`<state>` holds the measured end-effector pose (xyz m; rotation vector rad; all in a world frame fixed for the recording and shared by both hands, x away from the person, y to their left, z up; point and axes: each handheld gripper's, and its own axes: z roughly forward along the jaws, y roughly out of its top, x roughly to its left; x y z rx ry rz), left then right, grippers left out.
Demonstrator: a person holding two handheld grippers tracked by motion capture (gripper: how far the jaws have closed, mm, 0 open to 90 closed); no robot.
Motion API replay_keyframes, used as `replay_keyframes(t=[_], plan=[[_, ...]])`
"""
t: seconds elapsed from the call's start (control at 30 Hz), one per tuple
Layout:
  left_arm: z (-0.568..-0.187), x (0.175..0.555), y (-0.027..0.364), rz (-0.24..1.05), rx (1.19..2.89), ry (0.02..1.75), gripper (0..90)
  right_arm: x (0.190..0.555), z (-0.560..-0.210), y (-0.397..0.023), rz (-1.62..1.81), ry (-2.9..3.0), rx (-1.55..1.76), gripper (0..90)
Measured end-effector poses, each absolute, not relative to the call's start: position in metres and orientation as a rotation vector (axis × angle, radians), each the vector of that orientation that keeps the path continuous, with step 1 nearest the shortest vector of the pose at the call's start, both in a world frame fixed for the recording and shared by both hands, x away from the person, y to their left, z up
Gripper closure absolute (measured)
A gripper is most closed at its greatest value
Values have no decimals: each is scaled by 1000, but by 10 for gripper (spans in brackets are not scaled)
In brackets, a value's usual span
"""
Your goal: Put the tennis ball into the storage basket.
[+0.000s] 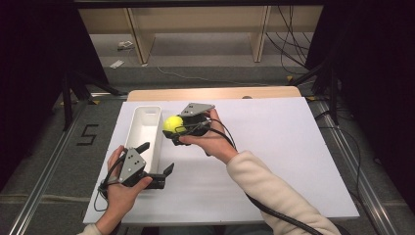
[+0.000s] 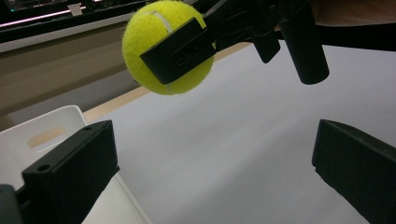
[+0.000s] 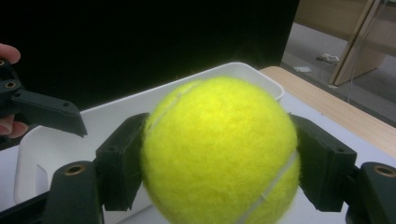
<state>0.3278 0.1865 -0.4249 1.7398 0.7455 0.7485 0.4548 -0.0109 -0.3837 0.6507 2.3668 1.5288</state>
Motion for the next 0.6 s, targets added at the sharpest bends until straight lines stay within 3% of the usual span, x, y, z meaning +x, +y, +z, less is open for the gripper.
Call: replay_keyframes(t=[0.6], plan=[[-425,328,186,740,1737,743,0,457,-381,-4,1530,2364,635,273]])
